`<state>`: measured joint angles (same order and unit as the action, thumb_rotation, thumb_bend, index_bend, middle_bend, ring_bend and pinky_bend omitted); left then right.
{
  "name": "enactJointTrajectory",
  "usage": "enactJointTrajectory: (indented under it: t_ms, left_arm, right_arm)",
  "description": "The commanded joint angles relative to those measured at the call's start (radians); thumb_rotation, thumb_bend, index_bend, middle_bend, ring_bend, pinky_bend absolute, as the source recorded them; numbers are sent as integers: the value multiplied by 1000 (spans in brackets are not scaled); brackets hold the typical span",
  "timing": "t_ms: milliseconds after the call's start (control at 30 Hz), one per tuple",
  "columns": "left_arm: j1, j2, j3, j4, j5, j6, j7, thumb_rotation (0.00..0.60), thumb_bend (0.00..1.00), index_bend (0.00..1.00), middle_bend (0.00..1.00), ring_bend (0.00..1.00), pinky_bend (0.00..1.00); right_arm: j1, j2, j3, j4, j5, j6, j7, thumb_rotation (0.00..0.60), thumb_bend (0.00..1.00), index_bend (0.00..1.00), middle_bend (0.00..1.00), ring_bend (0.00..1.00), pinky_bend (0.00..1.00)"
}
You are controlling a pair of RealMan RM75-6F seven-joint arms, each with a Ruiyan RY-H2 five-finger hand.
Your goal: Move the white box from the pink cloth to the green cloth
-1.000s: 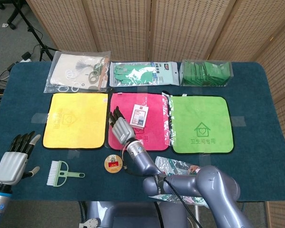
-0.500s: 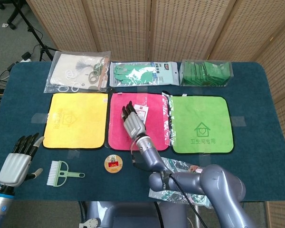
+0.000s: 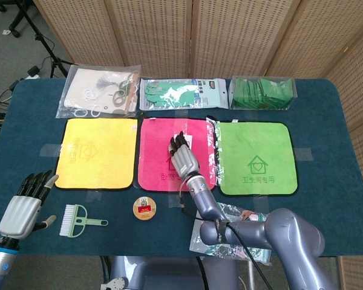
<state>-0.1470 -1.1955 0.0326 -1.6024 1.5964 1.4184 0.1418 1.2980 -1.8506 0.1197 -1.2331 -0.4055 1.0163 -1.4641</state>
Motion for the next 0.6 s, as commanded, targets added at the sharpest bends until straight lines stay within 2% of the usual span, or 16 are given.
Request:
enactJointTrajectory:
  t_ms: [33, 600]
  left_arm:
    - [0, 1, 1, -1, 2, 2, -1, 600, 155, 0, 0, 0, 0]
    - [3, 3, 7, -10, 15, 9, -1, 600, 155, 0, 0, 0, 0]
  right_arm:
    - [-7, 6, -7, -11, -1, 8, 4, 600, 1000, 66, 0, 0, 0]
    - [-39, 47, -22, -48, 19, 46, 4, 600, 1000, 66, 0, 0, 0]
